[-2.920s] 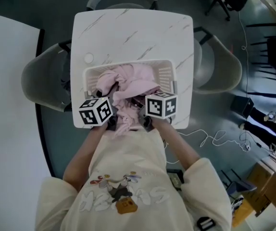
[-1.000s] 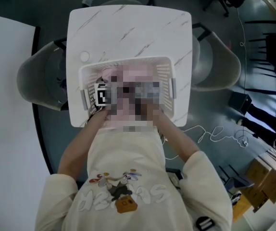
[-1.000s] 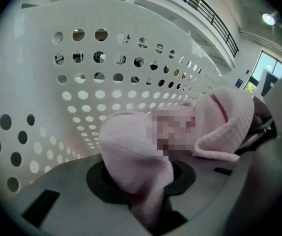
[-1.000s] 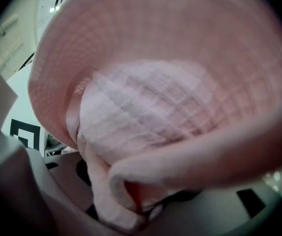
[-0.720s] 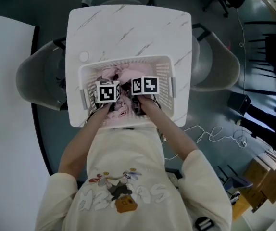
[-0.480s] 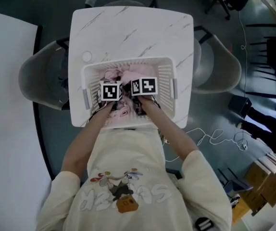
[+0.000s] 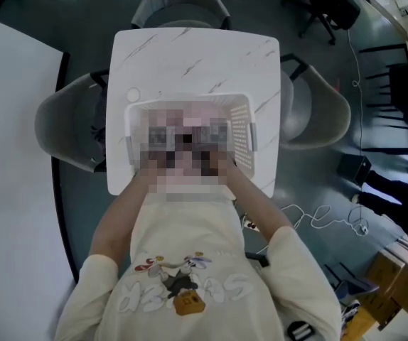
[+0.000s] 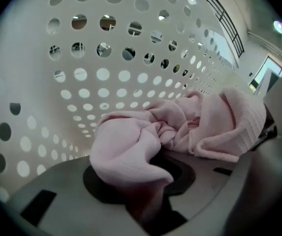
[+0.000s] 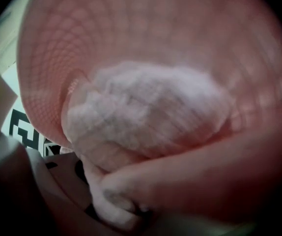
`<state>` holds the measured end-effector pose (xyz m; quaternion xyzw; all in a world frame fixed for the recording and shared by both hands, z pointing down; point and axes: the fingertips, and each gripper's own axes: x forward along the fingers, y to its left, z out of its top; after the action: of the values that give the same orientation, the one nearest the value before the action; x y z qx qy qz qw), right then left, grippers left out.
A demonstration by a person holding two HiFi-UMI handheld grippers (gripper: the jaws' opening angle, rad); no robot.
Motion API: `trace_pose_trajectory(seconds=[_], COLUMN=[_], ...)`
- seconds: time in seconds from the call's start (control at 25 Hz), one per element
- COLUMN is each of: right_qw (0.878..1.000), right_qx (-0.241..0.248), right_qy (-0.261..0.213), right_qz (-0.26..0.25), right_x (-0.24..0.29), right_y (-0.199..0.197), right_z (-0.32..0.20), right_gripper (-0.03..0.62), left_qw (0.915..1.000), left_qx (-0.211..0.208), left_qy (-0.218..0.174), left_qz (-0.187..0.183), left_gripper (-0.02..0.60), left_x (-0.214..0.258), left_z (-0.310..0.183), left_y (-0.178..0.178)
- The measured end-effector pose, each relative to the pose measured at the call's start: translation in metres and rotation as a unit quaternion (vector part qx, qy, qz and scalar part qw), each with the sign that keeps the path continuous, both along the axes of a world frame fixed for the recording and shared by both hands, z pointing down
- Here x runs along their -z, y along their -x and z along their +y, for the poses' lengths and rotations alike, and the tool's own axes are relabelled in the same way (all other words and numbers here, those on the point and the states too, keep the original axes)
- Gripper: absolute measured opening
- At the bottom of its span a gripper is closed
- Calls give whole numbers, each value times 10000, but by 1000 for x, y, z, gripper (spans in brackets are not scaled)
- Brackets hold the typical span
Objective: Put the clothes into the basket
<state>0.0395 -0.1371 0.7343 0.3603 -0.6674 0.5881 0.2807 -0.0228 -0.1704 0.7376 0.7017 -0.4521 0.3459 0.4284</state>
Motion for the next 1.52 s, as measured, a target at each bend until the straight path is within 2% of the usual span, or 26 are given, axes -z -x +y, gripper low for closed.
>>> trace_pose_trajectory(seconds=[0.08,0.24,0.4,0.56,0.88,1.28,1.52], right_qw=[9997,9991,9993,9997,9993,9961,9935], right_qx=[-81,-161,-186,-213,-345,-668,-674], right_qy=[139,231,185,83,-102,-375,-824], right_qz=[-180,-327,-267,-124,-72,-440,-399], right_x=[6,21,33,44,68,104,132], right_y=[-1,-6,-13,-20,-30,-38,-41], right_z=[2,5,8,9,10,9,13], right_gripper=[309,349,372,388,391,391,390], left_qw=[10000,9989,9992,9990,9977,9911,9856], left_qx=[-24,-106,2,51,30,40,77], left_qy=[-8,-343,-383,-440,-673,-1328,-1680], left_qz=[-33,-303,-100,46,49,114,157], left_gripper=[140,148,213,241,245,244,244], left_x=[10,36,53,68,95,144,167], left_z=[0,0,5,9,18,24,31], left_y=[1,4,4,3,3,-2,-6])
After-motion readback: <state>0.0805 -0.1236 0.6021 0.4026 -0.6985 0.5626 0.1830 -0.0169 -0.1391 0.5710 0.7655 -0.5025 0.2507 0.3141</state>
